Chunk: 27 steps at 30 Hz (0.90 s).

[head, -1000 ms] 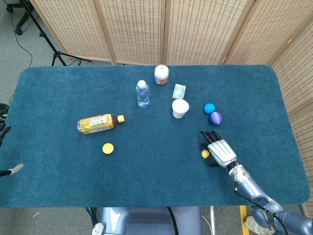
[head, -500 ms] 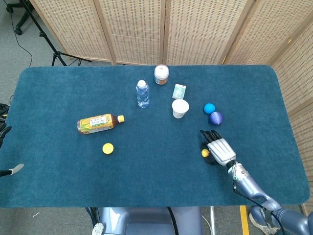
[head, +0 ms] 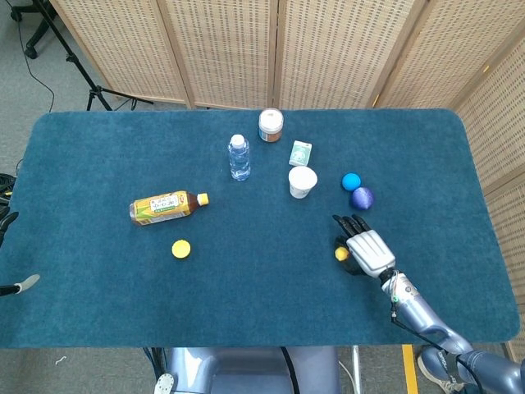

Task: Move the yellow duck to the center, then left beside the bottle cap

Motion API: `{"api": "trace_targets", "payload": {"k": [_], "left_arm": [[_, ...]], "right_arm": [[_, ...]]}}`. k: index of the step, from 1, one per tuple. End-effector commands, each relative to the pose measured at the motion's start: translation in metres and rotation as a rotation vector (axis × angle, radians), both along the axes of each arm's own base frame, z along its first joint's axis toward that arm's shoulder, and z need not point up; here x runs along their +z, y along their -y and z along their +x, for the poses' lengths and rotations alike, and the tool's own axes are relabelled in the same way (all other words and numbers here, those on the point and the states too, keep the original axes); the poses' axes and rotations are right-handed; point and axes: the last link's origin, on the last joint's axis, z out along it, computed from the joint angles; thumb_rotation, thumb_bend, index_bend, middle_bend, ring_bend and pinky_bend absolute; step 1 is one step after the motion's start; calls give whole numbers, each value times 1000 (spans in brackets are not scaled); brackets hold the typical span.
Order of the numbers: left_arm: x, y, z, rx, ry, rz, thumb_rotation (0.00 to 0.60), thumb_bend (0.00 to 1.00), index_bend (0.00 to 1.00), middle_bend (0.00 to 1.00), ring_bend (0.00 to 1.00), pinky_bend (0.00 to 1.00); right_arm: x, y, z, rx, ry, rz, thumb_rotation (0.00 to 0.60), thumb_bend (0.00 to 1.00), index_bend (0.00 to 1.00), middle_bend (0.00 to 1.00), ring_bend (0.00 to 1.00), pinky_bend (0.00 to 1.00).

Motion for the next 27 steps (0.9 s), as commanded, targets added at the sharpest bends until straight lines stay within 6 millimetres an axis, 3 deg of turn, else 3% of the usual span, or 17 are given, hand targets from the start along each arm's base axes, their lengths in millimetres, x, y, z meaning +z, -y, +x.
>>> {"api": "trace_targets", "payload": {"k": [1, 9, 13, 17, 27], "left_arm": [[-1, 0, 0, -1, -2, -5, 600, 0, 0, 0, 0, 0], [-3, 2, 1, -11, -1, -21, 600, 0, 0, 0, 0, 0], [-3, 1, 2, -14, 1, -29, 600, 0, 0, 0, 0, 0], [-1, 1, 1, -13, 12, -30, 600, 0, 0, 0, 0, 0], [-4, 0, -1, -19, 8, -65, 600, 0, 0, 0, 0, 0]], "right_arm": [[8, -4, 24, 94, 40, -6, 600, 488, 538, 0, 0, 0], [0, 7, 93, 289, 42, 20, 600, 489, 538, 0, 0, 0], [-16, 19, 131, 381, 33, 24, 600, 488, 542, 0, 0, 0], [-31, 25, 156, 434, 6, 29, 600, 492, 542, 0, 0, 0], [-83, 15, 182, 453, -125, 22, 600, 502, 543, 0, 0, 0]]}}
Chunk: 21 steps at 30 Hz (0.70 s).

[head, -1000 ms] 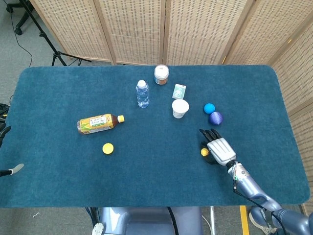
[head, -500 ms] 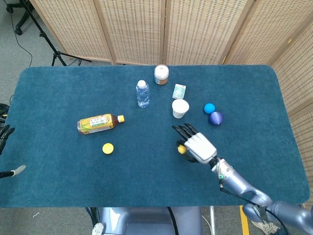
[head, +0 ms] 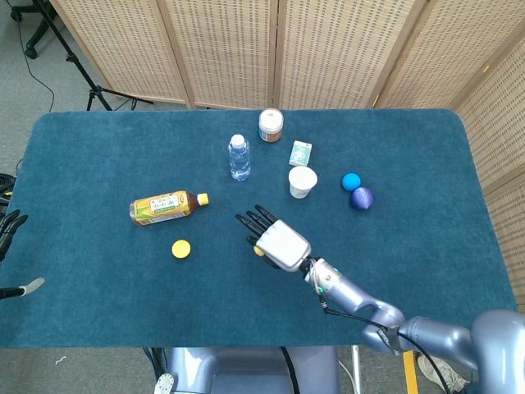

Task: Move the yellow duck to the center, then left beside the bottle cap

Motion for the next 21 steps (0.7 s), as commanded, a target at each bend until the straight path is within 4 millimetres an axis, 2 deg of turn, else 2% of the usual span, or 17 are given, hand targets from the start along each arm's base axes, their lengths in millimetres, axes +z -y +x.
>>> {"api": "trace_targets", "payload": {"k": [1, 8, 16, 19, 21], "left_arm": [[-1, -1, 0, 1, 2, -6, 600, 0, 0, 0, 0, 0], [2, 0, -1, 0, 12, 1, 600, 0, 0, 0, 0, 0], [1, 0, 0, 0, 10, -3, 600, 0, 0, 0, 0, 0], [1, 0, 0, 2, 10, -2, 600, 0, 0, 0, 0, 0], [1, 0, -1, 3, 9, -1, 600, 0, 0, 0, 0, 0]], "right_arm": [[-29, -9, 12, -7, -58, -4, 600, 502, 542, 0, 0, 0], [-54, -23, 8, -24, -123, 21, 600, 504, 543, 0, 0, 0], [-65, -31, 2, -43, -118, 28, 600, 482, 539, 0, 0, 0], [-66, -30, 0, -44, -114, 20, 600, 435, 461, 0, 0, 0], [-65, -30, -1, -44, -111, 19, 600, 376, 340, 0, 0, 0]]}}
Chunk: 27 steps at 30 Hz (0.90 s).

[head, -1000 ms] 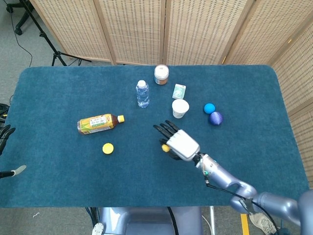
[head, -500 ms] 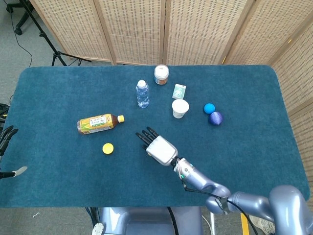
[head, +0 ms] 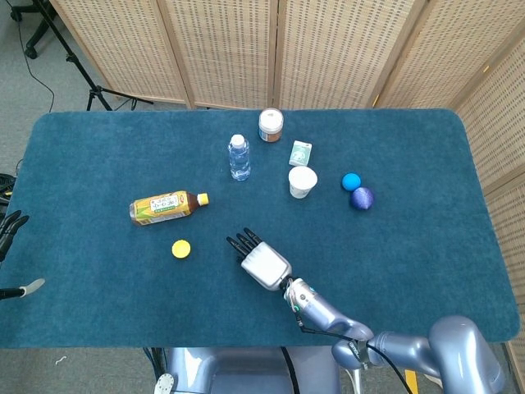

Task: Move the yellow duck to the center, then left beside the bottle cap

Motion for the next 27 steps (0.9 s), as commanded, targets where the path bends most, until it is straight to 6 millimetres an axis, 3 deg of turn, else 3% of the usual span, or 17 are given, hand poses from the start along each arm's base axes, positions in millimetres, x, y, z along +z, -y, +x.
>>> {"api": "trace_targets", "payload": {"k": [1, 12, 17, 18, 23, 27], "left_arm": [[0, -1, 0, 2, -2, 0, 600, 0, 0, 0, 0, 0], [-4, -2, 1, 2, -16, -14, 600, 0, 0, 0, 0, 0], [-2, -2, 0, 5, -12, -2, 600, 0, 0, 0, 0, 0], [-2, -3, -1, 9, -12, -1, 600, 0, 0, 0, 0, 0], [-5, -3, 0, 8, -20, -6, 600, 0, 0, 0, 0, 0], [-9, -5, 0, 13, -36, -16, 600, 0, 0, 0, 0, 0]], "right_arm": [[1, 0, -2, 0, 4, -2, 600, 355, 297, 0, 0, 0], [9, 0, -10, 0, -8, -33, 600, 311, 244, 0, 0, 0], [23, -1, -8, 31, -3, -66, 600, 311, 244, 0, 0, 0], [41, 4, -8, 64, 3, -126, 600, 311, 244, 0, 0, 0], [94, 13, -18, 70, 15, -197, 600, 311, 244, 0, 0, 0], [140, 31, -42, 16, 46, -276, 600, 311, 244, 0, 0, 0]]}}
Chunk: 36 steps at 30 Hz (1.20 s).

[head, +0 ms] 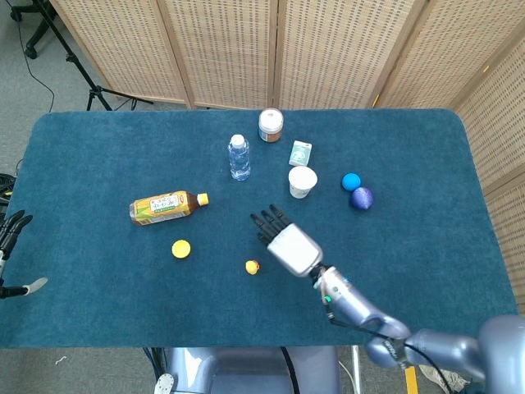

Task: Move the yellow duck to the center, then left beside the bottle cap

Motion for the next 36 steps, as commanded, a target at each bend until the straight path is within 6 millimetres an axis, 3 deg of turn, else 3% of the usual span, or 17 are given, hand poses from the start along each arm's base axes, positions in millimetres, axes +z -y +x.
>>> {"api": "trace_targets", "payload": {"k": [1, 3, 7, 11, 15, 20, 22, 26, 32, 36], "left_arm": [[-5, -2, 1, 4, -11, -10, 600, 0, 0, 0, 0, 0], [-8, -5, 2, -1, -22, -17, 600, 0, 0, 0, 0, 0], [-15, -15, 9, -38, -26, -41, 600, 0, 0, 0, 0, 0], [-24, -31, 24, -110, -64, -91, 600, 0, 0, 0, 0, 0], [-41, -48, 63, -228, -141, -193, 600, 0, 0, 0, 0, 0], [-62, -65, 107, -348, -202, -284, 600, 0, 0, 0, 0, 0], [-79, -78, 133, -427, -246, -358, 600, 0, 1, 0, 0, 0], [-109, -90, 163, -496, -295, -439, 600, 0, 50, 0, 0, 0], [-148, -99, 199, -527, -318, -515, 600, 15, 112, 0, 0, 0], [-175, -105, 221, -562, -351, -526, 600, 82, 173, 0, 0, 0]], "right_arm": [[54, 15, -26, -51, 63, -82, 600, 311, 241, 0, 0, 0], [79, 24, -48, -107, 84, -130, 600, 306, 218, 0, 0, 0], [127, 28, -100, -253, 163, -219, 600, 184, 146, 0, 0, 0], [155, 10, -141, -352, 241, -251, 600, 156, 134, 0, 0, 0], [172, -22, -178, -464, 296, -270, 600, 156, 122, 0, 0, 0], [179, -49, -195, -562, 376, -305, 600, 178, 122, 0, 0, 0], [181, -64, -201, -619, 435, -323, 600, 192, 122, 0, 0, 0], [185, -82, -205, -672, 531, -340, 600, 201, 122, 0, 0, 0], [186, -97, -208, -683, 602, -336, 600, 208, 122, 0, 0, 0], [185, -98, -210, -675, 608, -329, 600, 207, 122, 0, 0, 0]]}}
